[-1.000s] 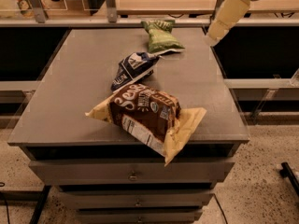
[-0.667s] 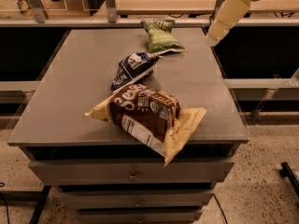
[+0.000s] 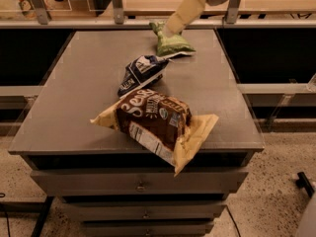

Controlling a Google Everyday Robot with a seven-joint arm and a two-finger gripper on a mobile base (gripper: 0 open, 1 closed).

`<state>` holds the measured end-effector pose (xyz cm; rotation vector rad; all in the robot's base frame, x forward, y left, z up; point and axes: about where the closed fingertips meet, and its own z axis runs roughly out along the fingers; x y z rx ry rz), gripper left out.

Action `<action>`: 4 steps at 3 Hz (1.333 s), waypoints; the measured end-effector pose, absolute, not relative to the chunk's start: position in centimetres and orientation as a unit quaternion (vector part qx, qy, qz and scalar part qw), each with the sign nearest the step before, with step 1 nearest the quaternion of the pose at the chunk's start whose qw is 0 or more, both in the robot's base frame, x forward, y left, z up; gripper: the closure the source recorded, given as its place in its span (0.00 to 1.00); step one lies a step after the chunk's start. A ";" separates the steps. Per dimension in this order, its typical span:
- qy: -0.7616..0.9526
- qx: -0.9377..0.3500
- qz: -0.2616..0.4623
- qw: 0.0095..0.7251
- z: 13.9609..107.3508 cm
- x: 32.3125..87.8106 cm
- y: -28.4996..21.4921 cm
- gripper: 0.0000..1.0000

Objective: Pick green jalapeno chip bag

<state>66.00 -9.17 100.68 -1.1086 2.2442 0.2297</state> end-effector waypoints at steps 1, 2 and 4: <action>0.857 -0.366 0.107 0.347 100.0 68.9 -4.6 0.00; 0.854 -0.338 0.117 0.377 100.9 70.4 -4.0 0.00; 0.856 -0.319 0.113 0.390 100.8 71.5 -4.0 0.00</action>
Offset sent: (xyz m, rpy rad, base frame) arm 0.0235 0.0387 -0.0049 0.0829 -0.0249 -0.0733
